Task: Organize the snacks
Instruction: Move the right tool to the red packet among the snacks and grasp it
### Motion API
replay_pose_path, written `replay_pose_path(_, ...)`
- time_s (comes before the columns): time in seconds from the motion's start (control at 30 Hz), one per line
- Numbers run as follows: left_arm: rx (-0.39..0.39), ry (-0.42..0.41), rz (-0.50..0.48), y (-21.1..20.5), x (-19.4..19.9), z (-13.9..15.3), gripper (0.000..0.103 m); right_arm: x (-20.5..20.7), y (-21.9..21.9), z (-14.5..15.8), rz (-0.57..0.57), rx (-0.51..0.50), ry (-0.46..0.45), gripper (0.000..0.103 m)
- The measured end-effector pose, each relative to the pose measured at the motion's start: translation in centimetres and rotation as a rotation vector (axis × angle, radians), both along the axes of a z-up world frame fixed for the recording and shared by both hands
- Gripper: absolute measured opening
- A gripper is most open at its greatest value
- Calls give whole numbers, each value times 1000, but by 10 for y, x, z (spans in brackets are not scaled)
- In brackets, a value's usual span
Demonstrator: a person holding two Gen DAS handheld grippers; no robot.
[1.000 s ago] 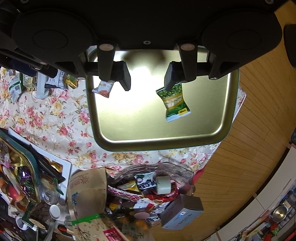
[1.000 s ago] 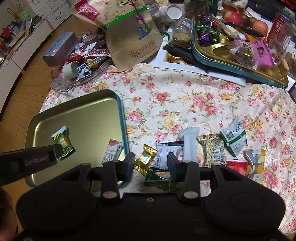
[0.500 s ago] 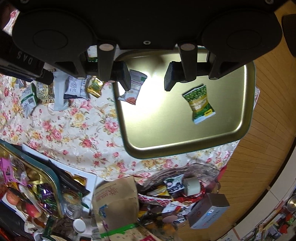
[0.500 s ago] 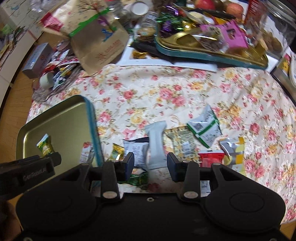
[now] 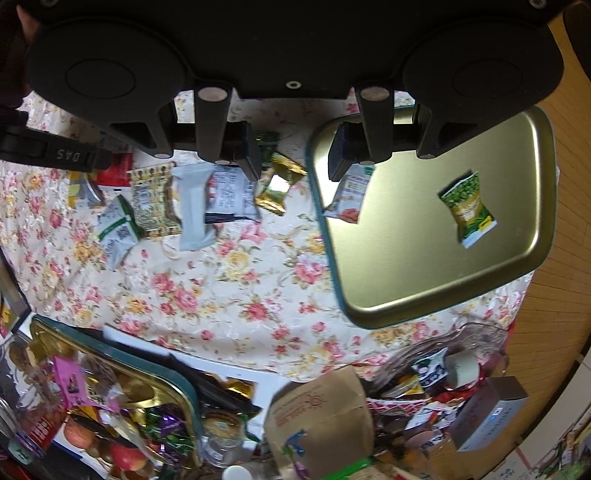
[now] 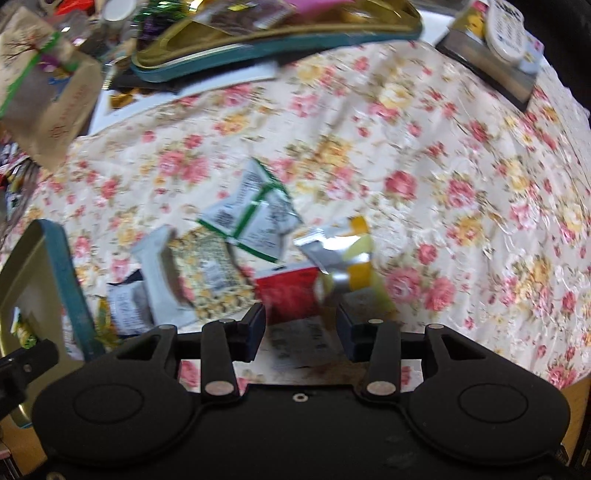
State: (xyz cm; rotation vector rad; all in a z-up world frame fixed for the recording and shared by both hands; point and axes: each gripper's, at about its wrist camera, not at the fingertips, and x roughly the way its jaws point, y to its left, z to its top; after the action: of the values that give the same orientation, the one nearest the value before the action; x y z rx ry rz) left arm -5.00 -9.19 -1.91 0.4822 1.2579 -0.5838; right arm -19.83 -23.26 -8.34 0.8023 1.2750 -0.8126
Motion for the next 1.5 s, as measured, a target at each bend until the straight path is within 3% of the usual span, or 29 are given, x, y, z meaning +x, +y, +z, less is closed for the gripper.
replay_pose_path(0.23, -1, 14, -38, -20, -15, -2, 48, -26, -16, -11, -71, 31, -13, 48)
replay_pose_path(0.53, 32, 30, -27, -19, -17, -14, 48, -3, 5, -9, 38, -9, -34, 50)
replay_pose_path(0.87, 8, 86, 2, -8, -8, -16, 48, 22, 35, -29, 169, -94, 50, 53)
replay_pose_path(1.1, 10, 87, 16, -1, -3, -16, 48, 30, 36, -31, 167, -111, 59, 53)
replay_pose_path(1.23, 8, 89, 20, -1, -2, -16, 48, 35, 37, -31, 187, -107, 54, 36)
replay_pose_path(1.4, 10, 84, 14, -2, -3, -16, 48, 33, 39, -27, 219, -101, 55, 35)
replay_pose_path(1.5, 5, 77, 26, -1, 0, -15, 48, 26, 37, -14, 202, -71, 7, 35)
